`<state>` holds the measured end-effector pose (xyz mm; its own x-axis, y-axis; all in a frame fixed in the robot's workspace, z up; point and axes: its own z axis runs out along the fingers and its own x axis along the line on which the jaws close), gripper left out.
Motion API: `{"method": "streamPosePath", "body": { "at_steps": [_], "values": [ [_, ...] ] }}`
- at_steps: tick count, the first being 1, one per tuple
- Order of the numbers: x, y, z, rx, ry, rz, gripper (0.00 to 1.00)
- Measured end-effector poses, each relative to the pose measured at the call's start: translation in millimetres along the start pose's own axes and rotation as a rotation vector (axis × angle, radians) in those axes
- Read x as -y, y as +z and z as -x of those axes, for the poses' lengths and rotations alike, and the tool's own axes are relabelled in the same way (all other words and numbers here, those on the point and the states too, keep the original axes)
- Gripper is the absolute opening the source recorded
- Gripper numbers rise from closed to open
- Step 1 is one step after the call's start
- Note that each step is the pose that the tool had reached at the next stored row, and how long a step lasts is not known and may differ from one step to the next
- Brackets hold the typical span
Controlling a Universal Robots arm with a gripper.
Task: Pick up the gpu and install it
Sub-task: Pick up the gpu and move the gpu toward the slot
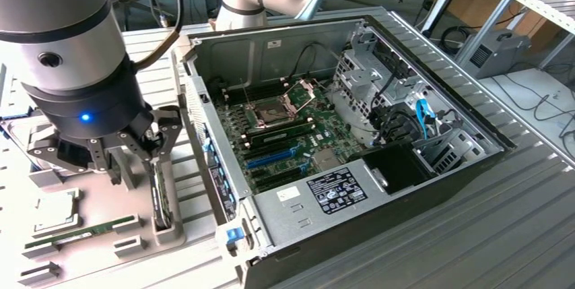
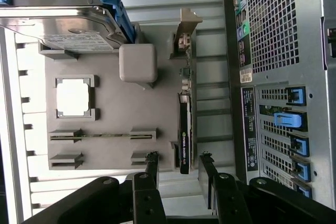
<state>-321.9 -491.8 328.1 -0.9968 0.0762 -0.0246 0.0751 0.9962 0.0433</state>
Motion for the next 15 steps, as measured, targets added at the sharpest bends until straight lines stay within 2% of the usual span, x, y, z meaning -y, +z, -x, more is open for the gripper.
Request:
{"method": "streamPosePath", "body": {
  "at_steps": [15],
  "values": [
    [0.5, 2.4, -4.5, -0.0001, 0.0, -0.0001, 0.44]
  ]
}}
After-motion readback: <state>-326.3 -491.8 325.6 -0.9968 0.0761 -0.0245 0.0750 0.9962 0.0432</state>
